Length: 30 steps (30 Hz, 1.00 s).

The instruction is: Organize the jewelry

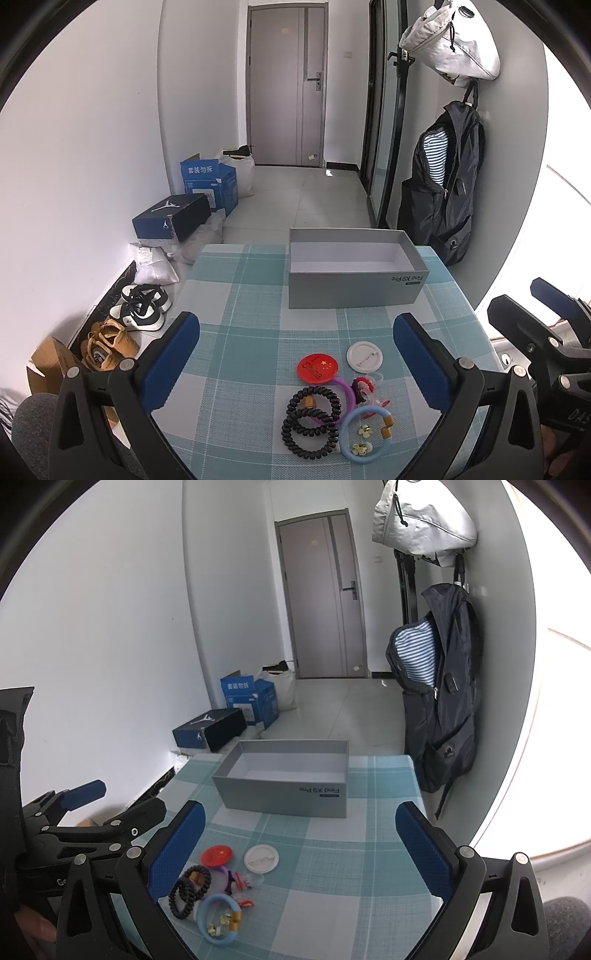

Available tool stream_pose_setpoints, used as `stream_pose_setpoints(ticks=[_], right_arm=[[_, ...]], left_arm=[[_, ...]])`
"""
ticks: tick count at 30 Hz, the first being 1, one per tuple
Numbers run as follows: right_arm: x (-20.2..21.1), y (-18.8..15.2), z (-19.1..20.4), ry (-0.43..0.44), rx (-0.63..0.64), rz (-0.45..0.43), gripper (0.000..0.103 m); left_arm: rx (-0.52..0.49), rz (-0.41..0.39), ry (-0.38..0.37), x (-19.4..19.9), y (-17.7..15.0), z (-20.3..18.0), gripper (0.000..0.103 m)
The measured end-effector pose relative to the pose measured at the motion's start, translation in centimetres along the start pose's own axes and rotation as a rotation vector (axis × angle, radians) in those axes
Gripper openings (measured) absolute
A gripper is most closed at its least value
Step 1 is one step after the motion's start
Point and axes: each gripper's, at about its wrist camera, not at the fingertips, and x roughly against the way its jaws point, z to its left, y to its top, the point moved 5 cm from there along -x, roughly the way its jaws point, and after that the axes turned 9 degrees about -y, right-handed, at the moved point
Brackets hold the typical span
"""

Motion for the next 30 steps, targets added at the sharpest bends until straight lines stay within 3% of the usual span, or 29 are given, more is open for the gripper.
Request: stream_pose_setpoints(ticks=[22,30], right_arm=[[-0.7,-0.5,0.1,0.012,0.007,0.019,0.103],[-1.7,-0.7,0.4,0.002,0.025,0.043,0.103]], left_arm=[[0.017,0.036,-0.035,-0.6,-0.6,0.3,0.101],[0.074,0.147,-0.111,-2.2,-2.2,1.4,0.101]])
